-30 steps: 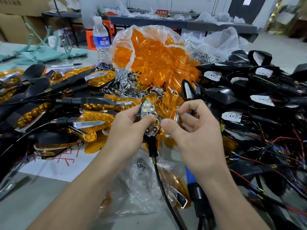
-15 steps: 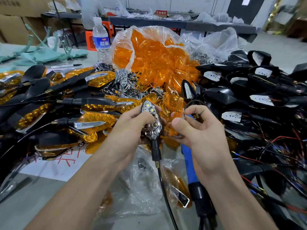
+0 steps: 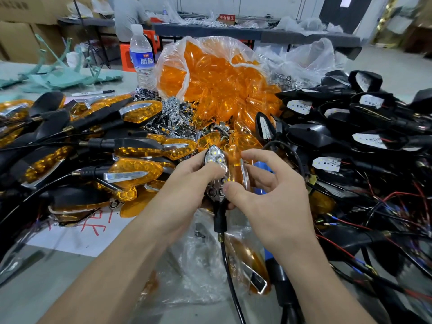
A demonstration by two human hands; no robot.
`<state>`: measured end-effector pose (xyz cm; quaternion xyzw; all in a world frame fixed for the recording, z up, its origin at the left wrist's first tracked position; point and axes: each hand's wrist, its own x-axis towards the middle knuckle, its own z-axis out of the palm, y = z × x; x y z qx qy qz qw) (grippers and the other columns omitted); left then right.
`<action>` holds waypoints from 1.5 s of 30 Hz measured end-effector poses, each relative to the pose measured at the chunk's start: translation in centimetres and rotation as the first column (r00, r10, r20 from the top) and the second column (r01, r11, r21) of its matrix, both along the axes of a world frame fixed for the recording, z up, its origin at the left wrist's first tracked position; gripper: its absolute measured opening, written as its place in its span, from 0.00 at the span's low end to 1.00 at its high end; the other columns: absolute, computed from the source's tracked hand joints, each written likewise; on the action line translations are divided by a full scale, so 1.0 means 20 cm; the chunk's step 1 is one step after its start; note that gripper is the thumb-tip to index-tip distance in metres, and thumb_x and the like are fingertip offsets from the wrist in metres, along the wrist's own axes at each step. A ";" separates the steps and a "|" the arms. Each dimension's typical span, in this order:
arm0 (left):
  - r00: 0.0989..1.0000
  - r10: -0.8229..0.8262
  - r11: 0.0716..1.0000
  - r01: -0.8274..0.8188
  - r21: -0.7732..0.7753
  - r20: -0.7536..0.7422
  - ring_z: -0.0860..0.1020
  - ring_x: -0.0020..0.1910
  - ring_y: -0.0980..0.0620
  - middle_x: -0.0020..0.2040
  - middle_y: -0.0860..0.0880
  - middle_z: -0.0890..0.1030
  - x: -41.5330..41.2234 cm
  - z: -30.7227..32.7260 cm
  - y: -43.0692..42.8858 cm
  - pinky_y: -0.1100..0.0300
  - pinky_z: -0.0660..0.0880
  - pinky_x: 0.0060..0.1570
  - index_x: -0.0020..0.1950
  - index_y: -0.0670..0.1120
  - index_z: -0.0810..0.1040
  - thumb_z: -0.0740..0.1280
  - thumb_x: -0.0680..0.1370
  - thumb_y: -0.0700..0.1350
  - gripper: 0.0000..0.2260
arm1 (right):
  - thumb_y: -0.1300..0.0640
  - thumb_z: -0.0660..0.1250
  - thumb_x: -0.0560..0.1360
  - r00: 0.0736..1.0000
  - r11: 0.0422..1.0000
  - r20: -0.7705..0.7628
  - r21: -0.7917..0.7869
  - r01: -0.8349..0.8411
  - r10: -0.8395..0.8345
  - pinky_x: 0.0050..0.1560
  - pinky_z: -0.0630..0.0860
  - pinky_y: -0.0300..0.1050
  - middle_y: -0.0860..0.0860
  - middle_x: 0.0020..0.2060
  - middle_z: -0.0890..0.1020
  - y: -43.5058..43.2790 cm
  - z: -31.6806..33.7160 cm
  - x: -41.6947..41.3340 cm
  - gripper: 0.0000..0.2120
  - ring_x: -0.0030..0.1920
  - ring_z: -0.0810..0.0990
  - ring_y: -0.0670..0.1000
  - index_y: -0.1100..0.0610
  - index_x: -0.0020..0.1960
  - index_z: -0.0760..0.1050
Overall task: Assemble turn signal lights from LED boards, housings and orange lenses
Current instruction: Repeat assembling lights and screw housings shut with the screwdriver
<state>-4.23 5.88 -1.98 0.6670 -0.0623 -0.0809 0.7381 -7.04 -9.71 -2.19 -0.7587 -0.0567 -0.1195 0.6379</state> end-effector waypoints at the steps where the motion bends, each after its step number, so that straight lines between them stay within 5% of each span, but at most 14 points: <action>1: 1.000 -0.001 1.000 0.001 -0.001 0.007 0.84 0.45 0.49 0.49 0.46 0.87 0.00 0.00 0.00 0.56 0.82 0.42 0.53 0.53 0.86 0.66 0.75 0.48 0.11 | 0.59 0.81 0.69 1.000 1.000 -0.006 0.009 0.000 0.000 0.45 0.86 0.46 0.38 0.41 0.87 0.00 0.00 0.00 0.22 0.43 0.87 0.45 0.40 0.56 0.79; 5: 1.000 -0.024 0.999 0.025 -0.033 0.018 0.86 0.53 0.45 0.54 0.46 0.88 0.00 0.00 0.00 0.54 0.84 0.47 0.56 0.55 0.86 0.66 0.77 0.49 0.12 | 0.59 0.81 0.69 1.000 0.999 -0.026 0.028 -0.016 0.017 0.48 0.85 0.55 0.43 0.45 0.88 -0.01 -0.01 0.01 0.23 0.43 0.88 0.51 0.41 0.58 0.80; 9: 0.999 0.019 1.000 -0.018 -0.012 0.049 0.84 0.52 0.36 0.53 0.37 0.85 0.01 -0.01 -0.01 0.43 0.83 0.50 0.55 0.46 0.84 0.66 0.76 0.47 0.12 | 0.58 0.80 0.68 0.998 0.998 -0.028 0.040 -0.050 0.051 0.48 0.86 0.53 0.44 0.45 0.88 -0.01 -0.02 0.01 0.23 0.44 0.88 0.51 0.41 0.58 0.80; 12: 0.997 0.050 0.999 -0.050 -0.009 0.065 0.82 0.43 0.42 0.51 0.34 0.83 0.00 -0.02 -0.01 0.51 0.80 0.37 0.53 0.43 0.82 0.65 0.76 0.46 0.11 | 0.59 0.80 0.69 0.996 0.993 -0.036 0.087 -0.075 0.078 0.45 0.86 0.49 0.47 0.46 0.89 0.00 -0.03 0.01 0.23 0.41 0.89 0.51 0.42 0.60 0.80; 16: 0.995 0.039 0.999 -0.037 -0.024 0.093 0.81 0.39 0.49 0.44 0.44 0.83 0.01 -0.03 -0.02 0.59 0.78 0.33 0.53 0.43 0.81 0.65 0.78 0.47 0.10 | 0.56 0.79 0.67 0.995 0.986 -0.044 0.144 -0.085 0.092 0.45 0.86 0.52 0.50 0.47 0.89 0.00 -0.03 0.02 0.24 0.41 0.89 0.54 0.44 0.61 0.81; 19: 0.996 -0.001 1.000 0.002 -0.010 0.094 0.84 0.42 0.52 0.46 0.49 0.87 0.01 -0.04 0.00 0.61 0.79 0.37 0.55 0.51 0.84 0.64 0.80 0.50 0.11 | 0.56 0.79 0.66 0.995 0.983 -0.054 0.164 -0.079 0.089 0.47 0.86 0.56 0.52 0.49 0.88 -0.01 -0.04 0.03 0.24 0.42 0.89 0.55 0.44 0.61 0.81; 22: 0.999 0.000 0.992 -0.006 -0.125 -0.049 0.86 0.44 0.46 0.51 0.43 0.88 0.01 -0.02 0.01 0.55 0.81 0.37 0.64 0.49 0.83 0.64 0.78 0.53 0.18 | 0.57 0.78 0.67 0.993 0.979 -0.060 0.181 -0.091 0.103 0.44 0.87 0.58 0.51 0.47 0.89 -0.01 -0.04 0.03 0.23 0.41 0.89 0.57 0.45 0.61 0.80; 28: 0.995 -0.093 0.978 0.085 -0.192 -0.031 0.86 0.46 0.46 0.53 0.41 0.87 0.00 0.00 0.04 0.53 0.83 0.42 0.56 0.50 0.87 0.63 0.83 0.45 0.12 | 0.59 0.77 0.69 0.991 0.968 -0.074 0.233 -0.089 0.109 0.40 0.84 0.49 0.53 0.44 0.89 -0.02 -0.03 0.04 0.21 0.37 0.87 0.58 0.46 0.61 0.80; 33: 0.999 -0.041 0.994 0.043 -0.097 0.020 0.85 0.44 0.47 0.49 0.43 0.87 0.00 0.00 0.02 0.51 0.83 0.40 0.54 0.50 0.86 0.60 0.86 0.42 0.15 | 0.61 0.77 0.69 0.991 0.958 -0.070 0.269 -0.095 0.118 0.39 0.83 0.46 0.55 0.45 0.89 -0.02 -0.03 0.04 0.22 0.36 0.86 0.58 0.49 0.61 0.80; 37: 0.994 0.019 1.000 -0.021 0.019 0.104 0.85 0.54 0.45 0.54 0.47 0.87 0.01 -0.01 0.01 0.39 0.81 0.56 0.58 0.53 0.85 0.62 0.82 0.48 0.13 | 0.55 0.78 0.68 1.000 0.985 0.005 0.172 0.019 -0.020 0.50 0.85 0.57 0.48 0.47 0.89 -0.01 -0.01 0.01 0.23 0.47 0.89 0.53 0.45 0.61 0.81; 41: 0.982 0.113 0.982 -0.134 0.135 0.153 0.83 0.55 0.41 0.52 0.47 0.87 0.01 -0.02 0.00 0.30 0.77 0.60 0.55 0.53 0.84 0.61 0.81 0.52 0.12 | 0.48 0.80 0.66 0.983 0.991 0.138 0.071 0.112 -0.121 0.50 0.84 0.46 0.38 0.46 0.88 0.03 0.00 -0.04 0.23 0.48 0.88 0.43 0.40 0.60 0.81; 45: 0.989 0.144 0.986 -0.147 0.077 0.046 0.83 0.61 0.44 0.62 0.47 0.85 0.01 -0.04 -0.02 0.38 0.79 0.63 0.65 0.56 0.82 0.64 0.85 0.52 0.12 | 0.53 0.83 0.66 0.976 0.990 0.168 0.000 0.140 -0.138 0.47 0.80 0.30 0.34 0.47 0.86 0.10 -0.04 -0.07 0.25 0.49 0.86 0.37 0.42 0.61 0.82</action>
